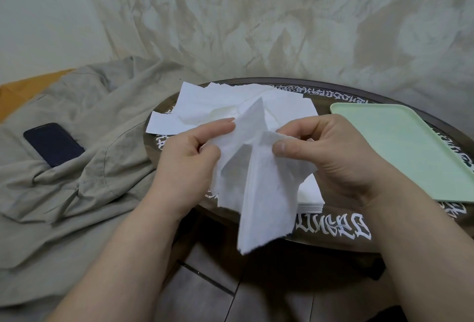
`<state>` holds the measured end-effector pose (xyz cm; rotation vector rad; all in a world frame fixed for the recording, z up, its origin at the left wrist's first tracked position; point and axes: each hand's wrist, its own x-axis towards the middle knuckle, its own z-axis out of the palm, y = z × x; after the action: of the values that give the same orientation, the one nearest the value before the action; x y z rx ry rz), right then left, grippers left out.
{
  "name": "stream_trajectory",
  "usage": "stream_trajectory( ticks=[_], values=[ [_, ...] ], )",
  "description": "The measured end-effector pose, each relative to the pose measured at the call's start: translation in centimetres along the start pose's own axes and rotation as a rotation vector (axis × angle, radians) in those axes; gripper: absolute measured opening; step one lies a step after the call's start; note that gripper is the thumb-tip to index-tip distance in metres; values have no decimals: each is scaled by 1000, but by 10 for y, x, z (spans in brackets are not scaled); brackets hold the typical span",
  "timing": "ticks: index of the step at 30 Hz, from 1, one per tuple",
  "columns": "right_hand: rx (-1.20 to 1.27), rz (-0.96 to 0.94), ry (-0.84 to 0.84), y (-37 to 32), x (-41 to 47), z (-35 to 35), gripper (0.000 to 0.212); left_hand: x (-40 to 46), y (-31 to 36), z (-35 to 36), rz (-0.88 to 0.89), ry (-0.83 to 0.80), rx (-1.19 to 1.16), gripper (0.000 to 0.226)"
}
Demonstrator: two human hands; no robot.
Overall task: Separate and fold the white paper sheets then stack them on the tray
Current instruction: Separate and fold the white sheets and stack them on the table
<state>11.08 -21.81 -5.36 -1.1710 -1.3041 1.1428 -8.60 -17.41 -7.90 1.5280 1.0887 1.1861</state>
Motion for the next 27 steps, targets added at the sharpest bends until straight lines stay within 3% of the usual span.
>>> stream_trajectory(
  ticks=[4, 8, 16, 27],
  values=[
    [25, -6, 94, 4, 4, -1, 6, -7, 7, 0, 66, -260, -54, 26],
    [-26, -40, 126, 7, 7, 1, 5, -9, 7, 6, 110, -168, 0, 19],
    [-500, -284, 294, 5, 9, 12, 13, -8, 3, 7, 123, -129, 35, 21],
    [-307, -130, 194, 8, 7, 12, 15, -11, 7, 8, 130, -194, 24, 28]
  ],
)
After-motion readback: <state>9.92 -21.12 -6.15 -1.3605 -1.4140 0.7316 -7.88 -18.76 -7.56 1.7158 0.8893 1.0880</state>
